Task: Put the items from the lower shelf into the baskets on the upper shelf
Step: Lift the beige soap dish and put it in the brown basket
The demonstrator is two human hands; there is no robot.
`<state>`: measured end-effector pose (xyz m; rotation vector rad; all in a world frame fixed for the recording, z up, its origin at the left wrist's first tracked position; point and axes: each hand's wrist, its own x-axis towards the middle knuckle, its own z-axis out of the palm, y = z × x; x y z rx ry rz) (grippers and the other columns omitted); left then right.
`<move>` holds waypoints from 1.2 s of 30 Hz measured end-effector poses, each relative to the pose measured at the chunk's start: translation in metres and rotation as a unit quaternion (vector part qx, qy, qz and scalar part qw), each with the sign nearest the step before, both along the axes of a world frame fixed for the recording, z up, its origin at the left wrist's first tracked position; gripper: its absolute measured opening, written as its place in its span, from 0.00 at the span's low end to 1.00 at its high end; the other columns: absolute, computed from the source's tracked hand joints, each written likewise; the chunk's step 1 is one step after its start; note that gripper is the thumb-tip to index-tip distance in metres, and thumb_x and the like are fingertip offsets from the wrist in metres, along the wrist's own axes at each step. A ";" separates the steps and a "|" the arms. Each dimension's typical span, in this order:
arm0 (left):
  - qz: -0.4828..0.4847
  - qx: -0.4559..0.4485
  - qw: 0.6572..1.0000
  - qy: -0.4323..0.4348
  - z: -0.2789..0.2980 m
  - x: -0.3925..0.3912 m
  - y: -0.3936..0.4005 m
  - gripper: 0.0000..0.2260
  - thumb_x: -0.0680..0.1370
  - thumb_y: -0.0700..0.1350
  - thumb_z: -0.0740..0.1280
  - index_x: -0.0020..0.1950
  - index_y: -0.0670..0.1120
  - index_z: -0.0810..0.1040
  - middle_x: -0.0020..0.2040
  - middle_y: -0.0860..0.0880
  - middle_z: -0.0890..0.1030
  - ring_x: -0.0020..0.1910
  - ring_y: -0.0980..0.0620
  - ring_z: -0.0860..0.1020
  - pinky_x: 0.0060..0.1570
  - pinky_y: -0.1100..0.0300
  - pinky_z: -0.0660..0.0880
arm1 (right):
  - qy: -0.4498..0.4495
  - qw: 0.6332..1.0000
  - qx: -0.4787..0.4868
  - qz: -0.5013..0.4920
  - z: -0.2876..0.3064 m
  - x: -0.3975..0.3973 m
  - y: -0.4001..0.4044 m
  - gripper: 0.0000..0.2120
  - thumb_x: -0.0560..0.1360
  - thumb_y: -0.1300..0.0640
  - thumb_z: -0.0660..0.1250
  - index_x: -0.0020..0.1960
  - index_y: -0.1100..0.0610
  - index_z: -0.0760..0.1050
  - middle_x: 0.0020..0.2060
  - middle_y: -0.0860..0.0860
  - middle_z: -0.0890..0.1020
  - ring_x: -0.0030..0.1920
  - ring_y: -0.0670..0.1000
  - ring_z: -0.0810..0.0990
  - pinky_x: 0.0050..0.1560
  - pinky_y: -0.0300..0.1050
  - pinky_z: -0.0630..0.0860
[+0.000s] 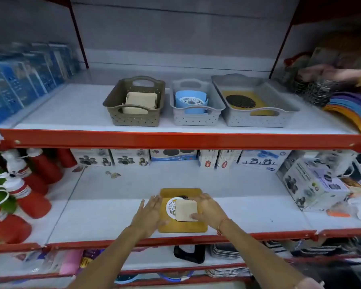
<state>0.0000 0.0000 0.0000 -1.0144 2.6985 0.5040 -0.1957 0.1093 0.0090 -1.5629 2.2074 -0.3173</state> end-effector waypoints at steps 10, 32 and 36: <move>-0.065 0.027 0.991 -0.111 -0.033 -0.004 -0.023 0.36 0.80 0.59 0.53 0.77 0.41 0.40 0.79 0.46 0.39 0.77 0.50 0.38 0.75 0.49 0.38 | -0.012 0.996 0.088 0.029 -0.023 -0.009 -0.021 0.44 0.66 0.45 0.75 0.75 0.51 0.56 0.74 0.50 0.63 0.73 0.52 0.62 0.72 0.49 0.63; -0.022 -0.184 0.928 0.323 0.107 0.052 0.010 0.34 0.78 0.64 0.39 0.60 0.49 0.79 0.61 0.54 0.81 0.61 0.54 0.78 0.64 0.68 0.65 | 0.002 0.987 -0.143 0.075 0.128 0.037 0.014 0.46 0.60 0.38 0.76 0.73 0.46 0.61 0.64 0.44 0.75 0.64 0.46 0.71 0.67 0.43 0.69; -0.052 -0.269 0.858 0.435 0.150 0.062 -0.003 0.22 0.82 0.52 0.51 0.54 0.46 0.83 0.54 0.51 0.85 0.55 0.55 0.82 0.57 0.58 0.77 | 0.056 0.966 -0.221 0.121 0.181 0.046 0.006 0.41 0.61 0.36 0.74 0.69 0.47 0.67 0.63 0.43 0.76 0.61 0.43 0.73 0.63 0.40 0.71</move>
